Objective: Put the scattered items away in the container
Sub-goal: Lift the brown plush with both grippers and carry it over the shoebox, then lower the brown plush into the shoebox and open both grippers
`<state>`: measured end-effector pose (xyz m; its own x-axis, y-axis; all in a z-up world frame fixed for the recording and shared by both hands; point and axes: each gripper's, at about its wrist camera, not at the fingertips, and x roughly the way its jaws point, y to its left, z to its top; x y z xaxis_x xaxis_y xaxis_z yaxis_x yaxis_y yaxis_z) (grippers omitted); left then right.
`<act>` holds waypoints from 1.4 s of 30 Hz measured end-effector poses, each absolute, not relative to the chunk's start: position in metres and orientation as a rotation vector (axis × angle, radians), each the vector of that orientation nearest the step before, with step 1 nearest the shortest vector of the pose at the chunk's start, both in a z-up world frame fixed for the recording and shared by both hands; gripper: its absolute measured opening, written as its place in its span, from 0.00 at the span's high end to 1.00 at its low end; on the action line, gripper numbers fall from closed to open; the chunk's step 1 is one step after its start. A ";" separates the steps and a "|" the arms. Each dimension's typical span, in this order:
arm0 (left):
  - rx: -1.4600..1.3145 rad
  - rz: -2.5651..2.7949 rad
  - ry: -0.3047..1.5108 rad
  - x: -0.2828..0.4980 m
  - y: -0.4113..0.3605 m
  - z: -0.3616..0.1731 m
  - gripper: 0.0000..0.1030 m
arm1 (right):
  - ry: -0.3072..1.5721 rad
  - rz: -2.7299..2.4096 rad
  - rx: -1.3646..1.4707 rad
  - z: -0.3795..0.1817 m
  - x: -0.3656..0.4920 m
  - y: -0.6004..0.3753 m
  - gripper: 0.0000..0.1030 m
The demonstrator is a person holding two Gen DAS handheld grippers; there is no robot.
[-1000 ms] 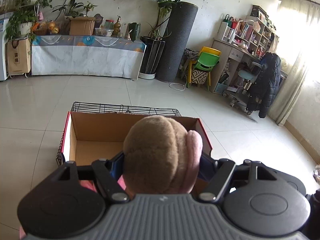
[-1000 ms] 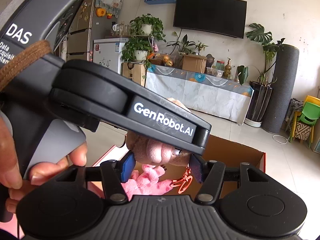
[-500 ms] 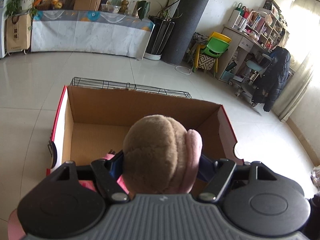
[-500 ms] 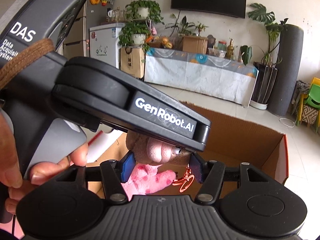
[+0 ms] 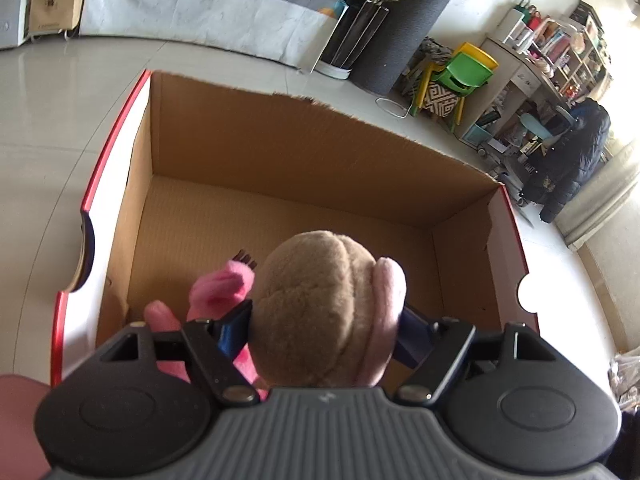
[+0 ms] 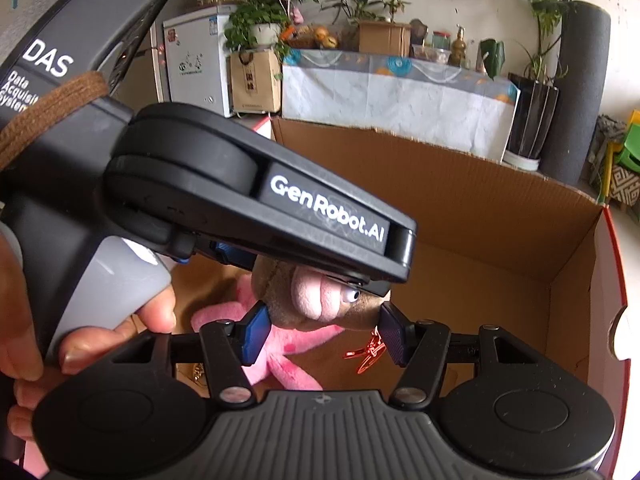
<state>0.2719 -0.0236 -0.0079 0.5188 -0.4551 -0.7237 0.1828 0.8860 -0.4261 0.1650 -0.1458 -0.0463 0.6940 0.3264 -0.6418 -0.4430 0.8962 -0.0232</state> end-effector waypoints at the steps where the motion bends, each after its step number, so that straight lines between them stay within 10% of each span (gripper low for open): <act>1: -0.318 -0.385 0.959 0.272 -0.023 -0.010 0.27 | 0.687 0.430 -0.183 -0.049 0.166 -0.146 0.42; 9: -0.386 -0.325 0.968 0.272 -0.012 -0.018 0.06 | 0.722 0.367 -0.172 -0.055 0.167 -0.148 0.42; 42: -0.318 -0.224 0.971 0.234 -0.008 0.019 0.00 | 0.779 0.225 0.114 -0.031 0.172 -0.192 0.35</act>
<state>0.2343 -0.0085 0.0187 0.5471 -0.3260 -0.7710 0.0445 0.9311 -0.3621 0.1717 -0.1922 -0.0313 0.6892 0.2424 -0.6828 -0.1586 0.9700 0.1843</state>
